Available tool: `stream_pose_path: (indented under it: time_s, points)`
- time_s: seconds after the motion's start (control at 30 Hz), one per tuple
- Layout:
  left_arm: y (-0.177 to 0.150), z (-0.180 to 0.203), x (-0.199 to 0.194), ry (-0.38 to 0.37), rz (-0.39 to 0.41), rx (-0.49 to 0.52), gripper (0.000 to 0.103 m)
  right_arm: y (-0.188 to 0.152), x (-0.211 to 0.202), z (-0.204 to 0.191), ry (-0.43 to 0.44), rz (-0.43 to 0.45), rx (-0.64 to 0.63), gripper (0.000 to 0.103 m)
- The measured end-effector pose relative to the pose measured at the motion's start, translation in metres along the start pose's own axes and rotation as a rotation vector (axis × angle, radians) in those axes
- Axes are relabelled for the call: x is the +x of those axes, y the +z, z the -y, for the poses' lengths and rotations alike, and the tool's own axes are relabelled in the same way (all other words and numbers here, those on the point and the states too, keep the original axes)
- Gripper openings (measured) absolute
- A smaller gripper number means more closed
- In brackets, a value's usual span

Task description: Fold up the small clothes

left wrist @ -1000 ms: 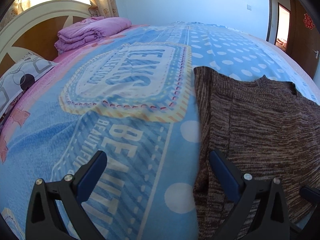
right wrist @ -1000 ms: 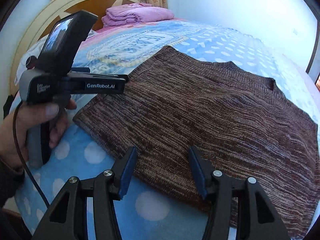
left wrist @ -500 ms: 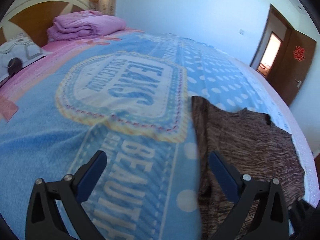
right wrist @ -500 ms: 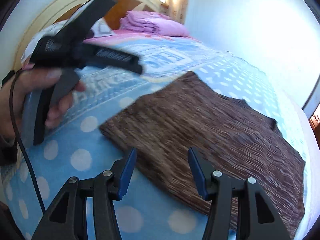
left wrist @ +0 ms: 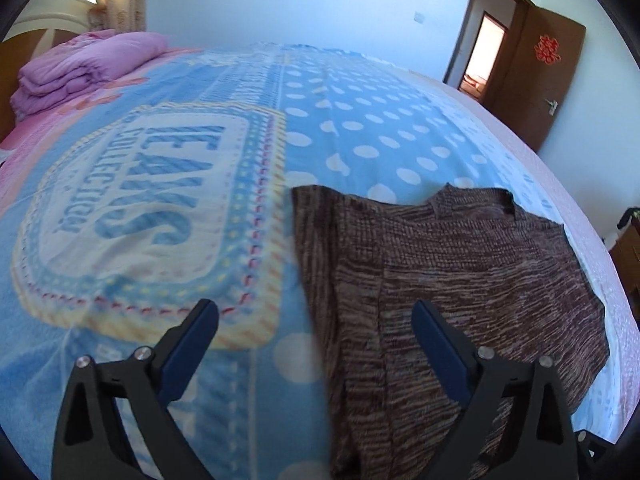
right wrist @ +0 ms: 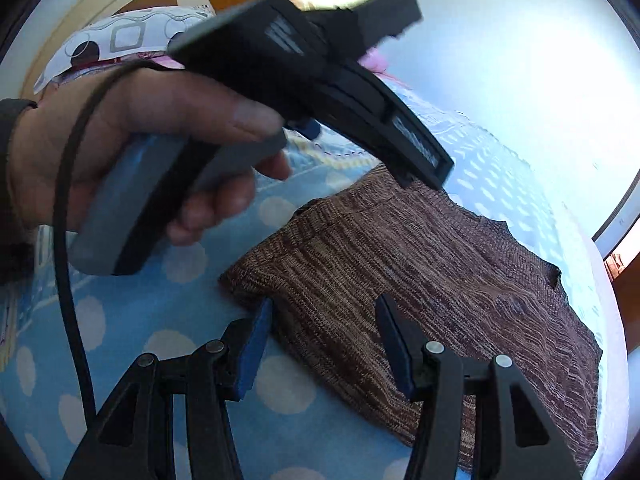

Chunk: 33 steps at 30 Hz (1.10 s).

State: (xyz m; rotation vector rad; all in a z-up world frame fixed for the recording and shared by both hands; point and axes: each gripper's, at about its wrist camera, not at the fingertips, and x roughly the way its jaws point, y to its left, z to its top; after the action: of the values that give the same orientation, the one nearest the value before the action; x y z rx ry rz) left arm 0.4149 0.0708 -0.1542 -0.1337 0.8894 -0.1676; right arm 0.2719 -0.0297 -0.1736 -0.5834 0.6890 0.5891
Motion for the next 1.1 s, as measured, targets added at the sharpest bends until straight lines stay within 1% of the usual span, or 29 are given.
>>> stream_pose_path:
  time_s: [0.03,0.1,0.17,0.23,0.27,0.3,0.33,0.37,0.4,0.43,0.47,0.5,0.53,0.57,0.7,0.77,0.8,0.9,1.1]
  points:
    - [0.002,0.001,0.005,-0.003,-0.009,0.002,0.088,0.001,0.001,0.000,0.000,0.000,0.002,0.055]
    - [0.006,0.001,0.014,-0.013,-0.030,0.004,0.084,0.000,0.001,0.000,-0.004,0.002,0.004,0.053]
    - [0.009,0.001,0.021,-0.016,-0.038,0.000,0.083,0.000,0.002,-0.001,0.001,0.002,0.003,0.045]
    - [0.012,0.002,0.026,-0.035,-0.036,-0.006,0.082,0.000,0.003,-0.002,0.001,0.002,-0.001,0.042]
    - [0.012,0.002,0.027,-0.044,-0.036,-0.005,0.080,0.000,0.004,-0.003,0.003,0.002,-0.002,0.038]
    - [0.013,0.003,0.028,-0.049,-0.034,0.002,0.073,0.000,0.005,-0.004,0.007,0.002,-0.001,0.036]
    - [0.012,0.004,0.028,-0.055,-0.035,0.010,0.063,0.000,0.005,-0.004,0.013,0.001,-0.001,0.031]
    - [0.013,0.004,0.029,-0.068,-0.035,0.012,0.058,0.000,0.004,-0.005,0.016,0.000,-0.001,0.027]
    - [0.012,0.005,0.030,-0.089,-0.035,0.015,0.044,-0.001,0.005,-0.006,0.020,0.000,-0.001,0.025]
    - [0.012,0.006,0.030,-0.104,-0.039,0.021,0.023,-0.001,0.005,-0.007,0.026,-0.001,-0.001,0.021]
    - [0.013,0.006,0.030,-0.117,-0.044,0.017,0.013,0.000,0.005,-0.007,0.030,-0.002,-0.001,0.016]
    - [0.013,0.005,0.030,-0.128,-0.045,0.002,0.013,0.000,0.006,-0.007,0.035,-0.004,-0.001,0.013]
    - [0.014,0.001,0.029,-0.142,-0.047,-0.026,0.012,0.000,0.005,-0.007,0.040,-0.004,-0.001,0.006]
    - [0.014,-0.003,0.028,-0.162,-0.047,-0.056,0.012,0.000,0.004,-0.008,0.042,-0.004,0.000,0.005]
    - [0.011,-0.018,0.024,-0.229,-0.036,-0.140,0.012,-0.002,-0.010,-0.007,0.078,0.013,0.035,0.004]
    - [0.009,-0.024,0.024,-0.251,-0.035,-0.180,0.012,-0.005,-0.012,-0.009,0.086,0.010,0.036,0.004]
    - [0.009,-0.024,0.025,-0.257,-0.040,-0.191,0.012,-0.006,-0.011,-0.010,0.087,0.003,0.033,0.004]
    - [0.011,-0.022,0.025,-0.256,-0.045,-0.198,0.012,-0.008,-0.007,-0.001,0.116,-0.010,0.083,0.004]
    - [0.022,-0.022,0.013,-0.312,-0.046,-0.257,0.011,-0.011,-0.032,0.028,0.139,0.046,0.171,0.004]
